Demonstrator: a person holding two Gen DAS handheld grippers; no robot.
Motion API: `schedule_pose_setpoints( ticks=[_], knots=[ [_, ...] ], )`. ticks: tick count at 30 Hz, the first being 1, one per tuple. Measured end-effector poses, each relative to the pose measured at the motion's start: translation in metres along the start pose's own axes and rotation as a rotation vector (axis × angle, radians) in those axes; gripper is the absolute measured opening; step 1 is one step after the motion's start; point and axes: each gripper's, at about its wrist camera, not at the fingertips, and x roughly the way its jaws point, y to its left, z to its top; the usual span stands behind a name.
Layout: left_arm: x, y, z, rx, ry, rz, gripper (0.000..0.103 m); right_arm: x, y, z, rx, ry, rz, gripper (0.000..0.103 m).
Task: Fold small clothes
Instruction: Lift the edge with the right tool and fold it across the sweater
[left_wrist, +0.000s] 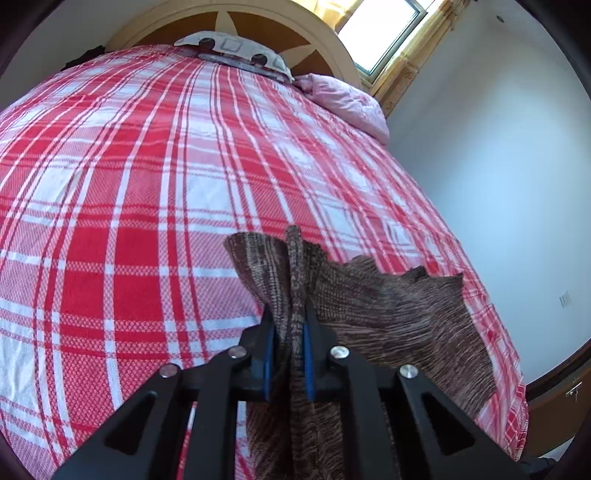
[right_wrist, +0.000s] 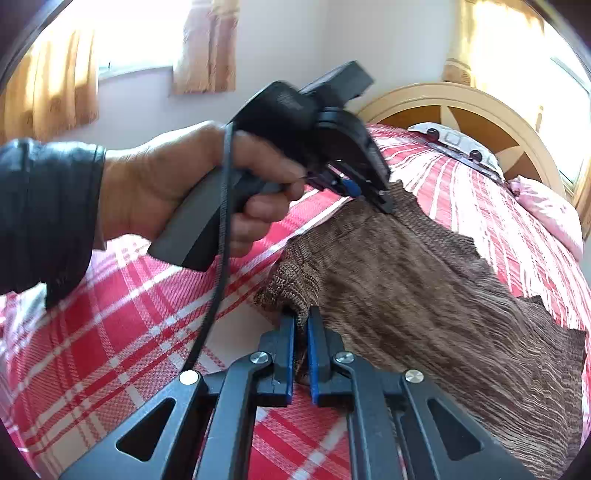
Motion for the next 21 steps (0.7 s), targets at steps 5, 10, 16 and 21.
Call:
schedule_pose_setpoints(
  ticks=[5,10,16,21],
  knots=[
    [-0.01,-0.015,0.009,-0.001,-0.027,-0.028,0.013,-0.022,-0.024,-0.001,0.058,-0.045,-0.005,0.005],
    [-0.016,-0.036,0.018,-0.024,-0.062,-0.072,0.012,-0.047,-0.05,-0.002,0.13,-0.094,-0.018,0.005],
    [-0.011,-0.068,0.03,-0.031,-0.088,-0.082,0.012,-0.082,-0.083,-0.006,0.189,-0.15,-0.042,0.005],
    [0.004,-0.102,0.035,-0.01,-0.088,-0.089,0.012,-0.11,-0.113,-0.021,0.273,-0.185,-0.055,0.004]
  ],
)
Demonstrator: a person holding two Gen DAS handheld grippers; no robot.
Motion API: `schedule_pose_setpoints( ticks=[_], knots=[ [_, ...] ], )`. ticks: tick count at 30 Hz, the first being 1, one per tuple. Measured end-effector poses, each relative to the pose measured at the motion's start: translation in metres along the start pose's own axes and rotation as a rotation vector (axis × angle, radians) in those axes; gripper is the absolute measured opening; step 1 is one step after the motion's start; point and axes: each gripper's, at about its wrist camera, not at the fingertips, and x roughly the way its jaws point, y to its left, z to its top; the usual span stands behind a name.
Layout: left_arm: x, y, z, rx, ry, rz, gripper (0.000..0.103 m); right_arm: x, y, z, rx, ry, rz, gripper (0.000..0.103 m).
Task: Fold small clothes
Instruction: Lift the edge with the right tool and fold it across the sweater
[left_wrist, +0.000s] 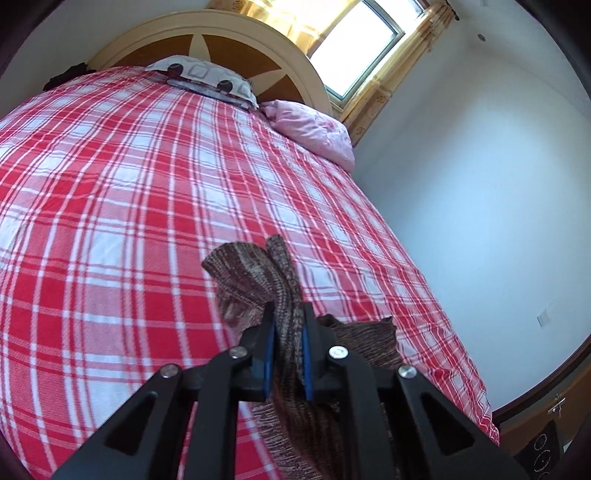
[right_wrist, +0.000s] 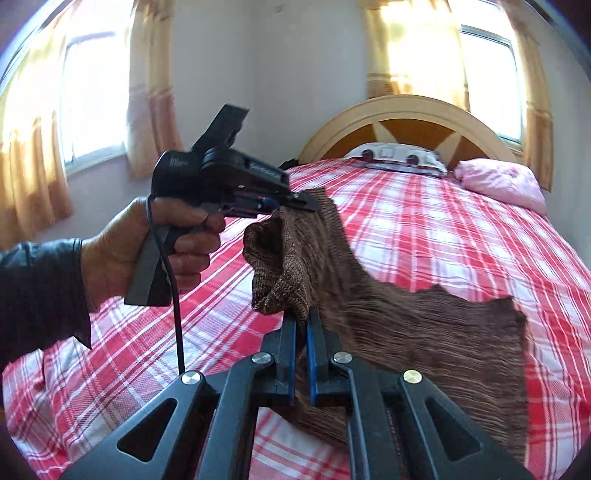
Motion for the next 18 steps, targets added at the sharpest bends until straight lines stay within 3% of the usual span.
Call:
schedule_pose_setpoints(
  ticks=[5,18],
  knots=[
    [0.028,-0.035,-0.002,0.034,0.026,-0.025,0.012,-0.022,-0.037,-0.012,0.094,-0.014,-0.018,0.004],
    [0.112,-0.119,-0.03,0.153,0.163,-0.055,0.012,-0.064,-0.114,-0.063,0.283,0.059,-0.074,0.004]
  ],
)
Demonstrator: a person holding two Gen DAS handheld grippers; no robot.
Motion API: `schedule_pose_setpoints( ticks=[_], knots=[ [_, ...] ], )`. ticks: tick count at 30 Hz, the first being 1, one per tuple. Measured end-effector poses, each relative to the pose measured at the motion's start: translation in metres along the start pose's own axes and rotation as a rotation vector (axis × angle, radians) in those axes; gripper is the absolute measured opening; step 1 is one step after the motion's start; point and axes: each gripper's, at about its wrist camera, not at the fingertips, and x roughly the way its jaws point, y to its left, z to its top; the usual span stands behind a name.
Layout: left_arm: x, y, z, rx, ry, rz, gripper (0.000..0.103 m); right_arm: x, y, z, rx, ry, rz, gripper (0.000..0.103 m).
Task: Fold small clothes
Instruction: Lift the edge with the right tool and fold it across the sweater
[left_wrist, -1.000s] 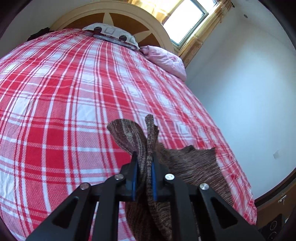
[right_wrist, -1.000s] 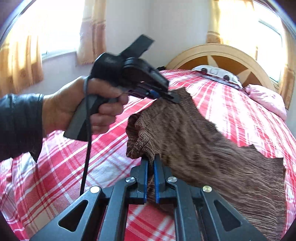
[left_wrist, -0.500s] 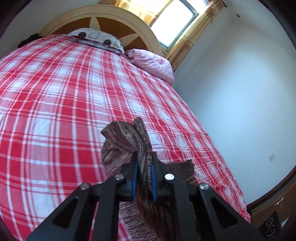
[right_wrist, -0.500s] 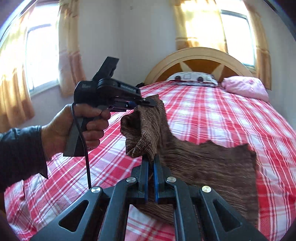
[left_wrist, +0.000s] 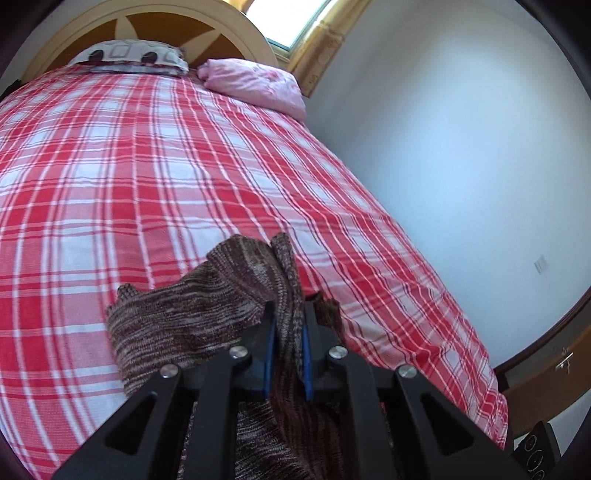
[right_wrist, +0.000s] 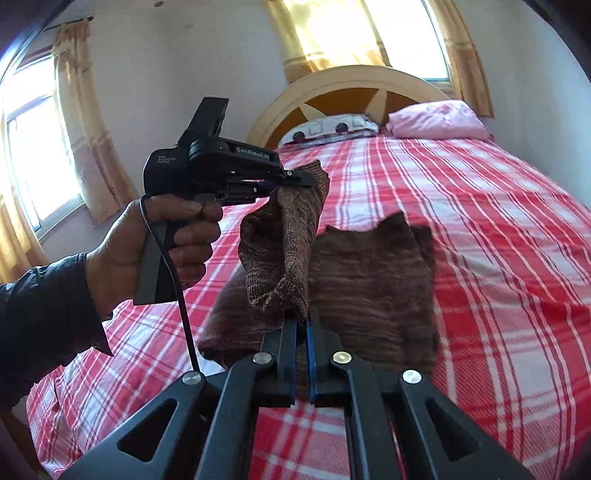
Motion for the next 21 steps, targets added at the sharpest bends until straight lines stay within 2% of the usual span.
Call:
schedule_pose_setpoints(
  ticks=[7,13,16,20,21],
  knots=[
    [0.036,-0.026,-0.015,0.038,0.066,0.017,0.012,-0.003,-0.039,-0.022,0.107,0.05,-0.02,0.004],
    [0.052,-0.045,-0.021,0.114,0.088,0.084,0.014,0.003,-0.068,-0.037,0.234,0.107,0.019,0.004],
    [0.047,-0.059,-0.025,0.172,0.076,0.117,0.025,0.004,-0.076,-0.042,0.275,0.131,0.062,0.004],
    [0.015,-0.075,-0.035,0.264,0.0,0.136,0.062,0.0,-0.082,-0.047,0.306,0.129,0.084,0.004],
    [0.007,-0.076,-0.037,0.276,-0.018,0.132,0.064,0.0,-0.084,-0.047,0.316,0.131,0.092,0.004]
  ],
)
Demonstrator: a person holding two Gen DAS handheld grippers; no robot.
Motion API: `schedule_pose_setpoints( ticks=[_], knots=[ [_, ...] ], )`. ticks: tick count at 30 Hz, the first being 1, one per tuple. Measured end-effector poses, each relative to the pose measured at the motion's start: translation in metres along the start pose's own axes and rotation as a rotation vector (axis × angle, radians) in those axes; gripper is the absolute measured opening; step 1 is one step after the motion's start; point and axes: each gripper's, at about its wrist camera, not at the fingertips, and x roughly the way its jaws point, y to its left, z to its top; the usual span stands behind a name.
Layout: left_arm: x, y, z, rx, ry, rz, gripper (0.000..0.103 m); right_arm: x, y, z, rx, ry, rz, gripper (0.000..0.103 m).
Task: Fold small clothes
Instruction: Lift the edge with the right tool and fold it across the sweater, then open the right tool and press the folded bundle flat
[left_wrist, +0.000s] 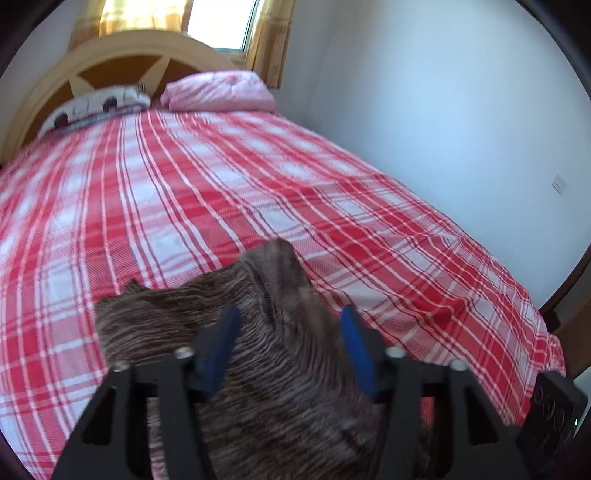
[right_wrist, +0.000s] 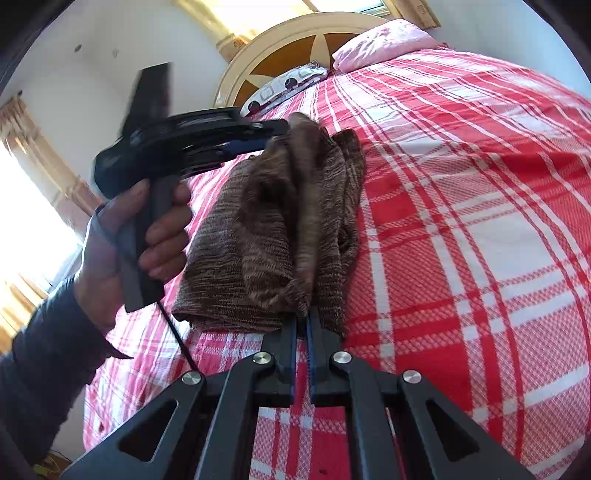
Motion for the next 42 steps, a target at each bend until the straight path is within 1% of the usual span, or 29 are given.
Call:
schedule_pose_setpoints(
  ticks=[1,2,3,4,6,9,10,11,13,15,17,18,19,20,21,22,23,24,25,26,27,29,31,34,36,38,40,41,42],
  knots=[
    [-0.011,0.001,-0.005,0.012,-0.019,-0.006,0.065,-0.002,0.0,0.0,-0.005,0.001,-0.002,0.004],
    [-0.017,0.003,-0.01,0.02,-0.02,0.002,0.068,-0.004,0.002,0.0,-0.016,-0.009,-0.019,0.005],
    [-0.025,0.006,-0.018,0.028,-0.015,0.024,0.072,-0.008,0.004,0.0,-0.039,-0.028,-0.075,0.005],
    [-0.027,0.01,-0.025,0.028,-0.01,0.03,0.073,-0.012,0.004,-0.001,-0.051,-0.042,-0.112,0.005],
    [-0.028,0.019,-0.044,0.027,0.032,0.063,0.073,-0.019,0.0,0.002,-0.038,-0.069,-0.155,0.005],
    [-0.028,0.03,-0.074,0.042,0.074,0.102,0.073,-0.034,0.001,0.01,-0.032,-0.15,-0.2,0.005],
    [-0.027,0.032,-0.084,0.052,0.081,0.12,0.073,-0.037,0.008,0.015,-0.054,-0.177,-0.189,0.005],
    [-0.025,0.033,-0.091,0.054,0.098,0.117,0.074,-0.037,0.017,0.02,-0.083,-0.193,-0.166,0.005],
    [-0.018,0.037,-0.102,0.038,0.135,0.123,0.074,-0.03,0.04,0.031,-0.147,-0.2,-0.103,0.005],
    [-0.015,0.039,-0.11,0.009,0.143,0.119,0.081,-0.016,0.056,0.042,-0.176,-0.185,-0.034,0.007],
    [-0.014,0.041,-0.113,-0.016,0.146,0.117,0.086,0.008,0.064,0.054,-0.177,-0.129,0.035,0.018],
    [-0.013,0.043,-0.113,-0.03,0.144,0.109,0.086,0.02,0.064,0.059,-0.163,-0.093,0.057,0.04],
    [-0.015,0.045,-0.114,-0.035,0.138,0.105,0.086,0.033,0.059,0.063,-0.133,-0.062,0.062,0.056],
    [-0.017,0.045,-0.114,-0.041,0.132,0.103,0.086,0.042,0.054,0.065,-0.11,-0.04,0.052,0.057],
    [-0.02,0.046,-0.115,-0.048,0.124,0.098,0.086,0.049,0.045,0.067,-0.089,-0.02,0.02,0.057],
    [-0.024,0.047,-0.116,-0.053,0.111,0.094,0.086,0.054,0.032,0.066,-0.055,-0.012,-0.047,0.057],
    [-0.028,0.048,-0.117,-0.058,0.094,0.091,0.087,0.058,0.019,0.066,-0.016,0.001,-0.071,0.057],
    [-0.03,0.049,-0.118,-0.063,0.092,0.1,0.091,0.061,0.005,0.063,0.023,0.019,-0.023,0.057],
    [-0.03,0.051,-0.119,-0.076,0.106,0.119,0.091,0.06,-0.005,0.06,0.036,0.021,0.019,0.057],
    [-0.033,0.053,-0.12,-0.096,0.101,0.116,0.091,0.055,-0.007,0.058,0.024,0.018,0.036,0.057],
    [-0.036,0.053,-0.121,-0.11,0.083,0.107,0.091,0.053,-0.005,0.058,0.013,0.02,0.037,0.057],
    [-0.044,0.056,-0.117,-0.131,0.041,0.102,0.091,0.044,0.007,0.059,-0.037,0.023,-0.006,0.057],
    [-0.047,0.062,-0.106,-0.158,0.009,0.098,0.091,0.037,0.025,0.067,-0.115,-0.012,-0.055,0.057],
    [-0.04,0.074,-0.086,-0.157,-0.008,0.165,0.091,0.041,0.05,0.084,-0.21,-0.032,-0.04,0.057],
    [-0.025,0.085,-0.074,-0.169,0.025,0.22,0.091,0.049,0.06,0.096,-0.237,-0.039,-0.026,0.057],
    [-0.008,0.095,-0.071,-0.19,0.068,0.22,0.092,0.06,0.06,0.107,-0.234,-0.033,-0.034,0.058],
    [0.0,0.1,-0.076,-0.193,0.103,0.237,0.099,0.081,0.043,0.119,-0.183,0.026,-0.078,0.058],
    [0.003,0.101,-0.079,-0.197,0.097,0.238,0.103,0.089,0.033,0.121,-0.152,0.059,-0.11,0.058],
    [0.004,0.102,-0.083,-0.2,0.088,0.229,0.103,0.101,0.019,0.122,-0.12,0.098,-0.153,0.058]
  ],
)
